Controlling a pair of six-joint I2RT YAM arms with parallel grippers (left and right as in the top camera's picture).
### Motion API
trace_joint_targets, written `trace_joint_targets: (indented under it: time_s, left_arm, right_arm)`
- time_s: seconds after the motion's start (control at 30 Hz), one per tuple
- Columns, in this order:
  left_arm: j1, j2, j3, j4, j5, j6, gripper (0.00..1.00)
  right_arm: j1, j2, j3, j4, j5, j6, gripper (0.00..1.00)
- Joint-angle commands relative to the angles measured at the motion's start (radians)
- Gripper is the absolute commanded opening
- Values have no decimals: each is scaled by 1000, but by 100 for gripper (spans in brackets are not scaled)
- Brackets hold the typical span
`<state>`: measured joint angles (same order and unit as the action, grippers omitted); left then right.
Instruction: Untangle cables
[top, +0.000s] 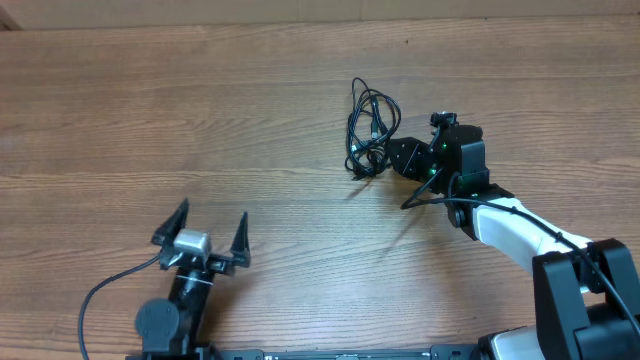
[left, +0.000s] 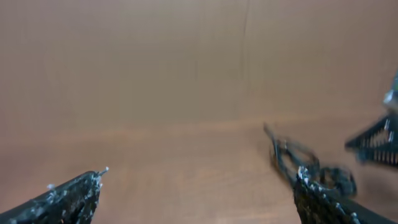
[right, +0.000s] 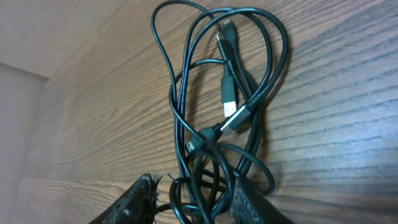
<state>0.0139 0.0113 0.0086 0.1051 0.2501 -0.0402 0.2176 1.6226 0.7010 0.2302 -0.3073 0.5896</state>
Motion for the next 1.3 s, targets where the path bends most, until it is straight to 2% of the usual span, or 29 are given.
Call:
trace_joint_targets:
  time_s: [0.0,0.1,0.27,0.57,0.87,1.07,1.27]
  left_arm:
    - [5,-5,31,55,-14,15,100]
    - [5,-5,119,27,-23,-18,100]
    - [5,33,346,-171,-43,-61,100]
    - [5,263,790,-438,-23,-60,100]
    - [5,676,1173,-708,119,-49,100]
    - [5,1019,1470,-1003,255,-50,99]
    - [-8,1284,1618,-1220,306,-74,99]
  right_arm:
    - [0,7,29,8,11,8,39]
    - [0,7,29,8,11,9,39]
    - [0,7,29,10,11,10,39]
    - [0,7,29,16,10,13,43]
    - [0,7,29,20,10,13,44]
    - [0,7,29,26,10,13,44]
    - [0,7,29,29,11,13,44]
